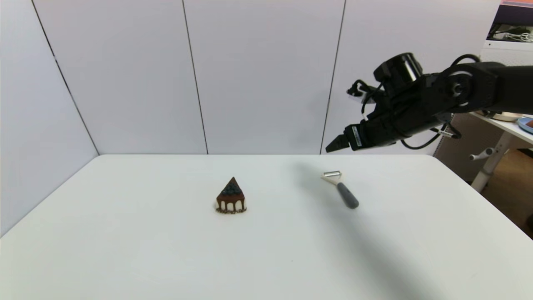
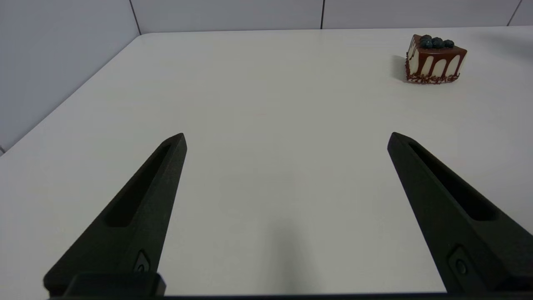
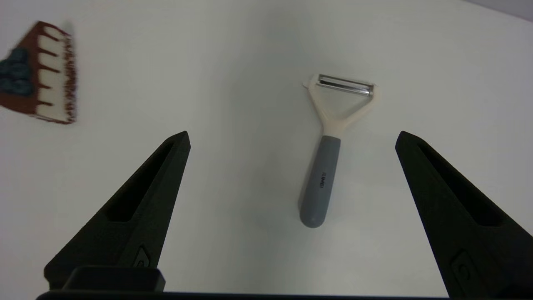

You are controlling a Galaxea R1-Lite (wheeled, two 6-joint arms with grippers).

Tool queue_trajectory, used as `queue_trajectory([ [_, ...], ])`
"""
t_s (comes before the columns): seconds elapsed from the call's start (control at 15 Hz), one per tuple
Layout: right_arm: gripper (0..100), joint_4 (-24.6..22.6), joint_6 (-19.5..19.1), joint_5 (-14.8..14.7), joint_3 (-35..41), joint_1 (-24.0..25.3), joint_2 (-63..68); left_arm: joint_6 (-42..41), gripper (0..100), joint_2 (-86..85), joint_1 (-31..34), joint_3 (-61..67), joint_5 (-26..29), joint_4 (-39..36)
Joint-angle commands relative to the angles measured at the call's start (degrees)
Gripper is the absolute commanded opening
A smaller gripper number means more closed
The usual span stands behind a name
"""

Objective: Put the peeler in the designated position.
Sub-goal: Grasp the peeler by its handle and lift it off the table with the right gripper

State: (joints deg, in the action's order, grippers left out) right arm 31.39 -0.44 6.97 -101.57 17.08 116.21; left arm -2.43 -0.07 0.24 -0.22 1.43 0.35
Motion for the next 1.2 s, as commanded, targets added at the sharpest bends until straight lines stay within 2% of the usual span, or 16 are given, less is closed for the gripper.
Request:
queue_trajectory([
  [0.07,100,0.34,0.44,-3.98,0.15,0.41,7.36,-0.04,100,0.07,0.02,-0.04,-0.02,0.00],
  [0.27,100,0.51,0.18,-4.60,0.32,-0.29,9.73,-0.04,100,0.07,0.02,0.04,-0.02,0.00],
  [0.47,100,1.39,0.53,-7.06,0.94,-0.47,10.61,-0.04,100,0.07,0.02,-0.04,-0.02,0.00],
  [0.67,100,2.10,0.53,-7.32,1.82,-0.47,11.49,-0.04,100,0.07,0.02,-0.04,-0.02,0.00],
  [0.87,100,2.18,0.53,-9.08,1.90,-0.29,12.11,-0.04,100,0.07,0.02,0.04,-0.02,0.00],
  [1.2,100,2.18,0.44,-9.08,2.61,-0.29,11.84,-0.04,100,0.07,0.02,-0.04,-0.02,0.00],
])
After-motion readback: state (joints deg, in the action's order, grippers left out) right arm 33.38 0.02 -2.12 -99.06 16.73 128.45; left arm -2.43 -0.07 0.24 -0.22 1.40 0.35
